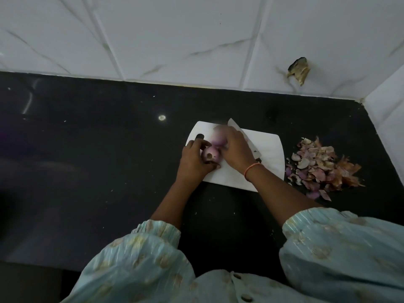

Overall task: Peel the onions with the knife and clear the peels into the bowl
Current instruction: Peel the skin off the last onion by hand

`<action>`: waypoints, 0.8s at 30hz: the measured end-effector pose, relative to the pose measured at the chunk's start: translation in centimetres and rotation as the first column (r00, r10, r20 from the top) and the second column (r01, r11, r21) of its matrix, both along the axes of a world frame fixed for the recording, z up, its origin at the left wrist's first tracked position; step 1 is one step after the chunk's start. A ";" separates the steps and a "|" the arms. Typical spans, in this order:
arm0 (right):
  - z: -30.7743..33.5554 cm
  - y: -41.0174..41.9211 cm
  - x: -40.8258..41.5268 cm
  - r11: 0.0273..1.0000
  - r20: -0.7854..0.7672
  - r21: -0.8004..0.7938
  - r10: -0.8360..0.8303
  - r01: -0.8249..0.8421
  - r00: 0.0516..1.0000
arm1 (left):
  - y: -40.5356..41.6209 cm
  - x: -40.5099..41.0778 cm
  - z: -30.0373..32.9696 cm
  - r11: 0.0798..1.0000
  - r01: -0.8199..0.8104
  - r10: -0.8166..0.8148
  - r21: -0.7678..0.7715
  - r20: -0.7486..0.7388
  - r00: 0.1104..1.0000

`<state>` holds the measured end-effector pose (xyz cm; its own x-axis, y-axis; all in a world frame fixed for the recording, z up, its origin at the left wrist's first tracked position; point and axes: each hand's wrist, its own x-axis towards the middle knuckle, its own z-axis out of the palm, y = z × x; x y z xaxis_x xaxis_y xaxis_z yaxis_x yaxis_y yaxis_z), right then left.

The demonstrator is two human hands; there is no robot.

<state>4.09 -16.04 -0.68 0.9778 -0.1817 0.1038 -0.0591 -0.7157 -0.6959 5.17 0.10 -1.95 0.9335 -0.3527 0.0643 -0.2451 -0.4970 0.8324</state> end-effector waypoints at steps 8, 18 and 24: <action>0.2 0.7 -2.9 0.943 0.205 0.254 -0.270 0.216 0.941 | -0.4 -1.0 -1.0 0.987 -0.156 0.153 0.024 0.100 0.983; -0.6 3.4 -3.8 0.791 -0.118 0.483 -0.367 0.376 0.923 | -0.5 -1.9 -0.9 0.987 -0.145 0.128 0.063 0.218 0.967; -0.5 2.0 -4.6 0.860 -0.079 0.317 -0.395 0.399 0.915 | -0.4 -1.7 -1.1 0.989 -0.137 0.122 0.061 0.211 0.970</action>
<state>-0.55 -14.08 -1.15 0.8164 -0.5763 -0.0363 -0.2993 -0.3684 -0.8802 3.46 -0.27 -3.08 0.9410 -0.2407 0.2380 -0.3368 -0.5943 0.7303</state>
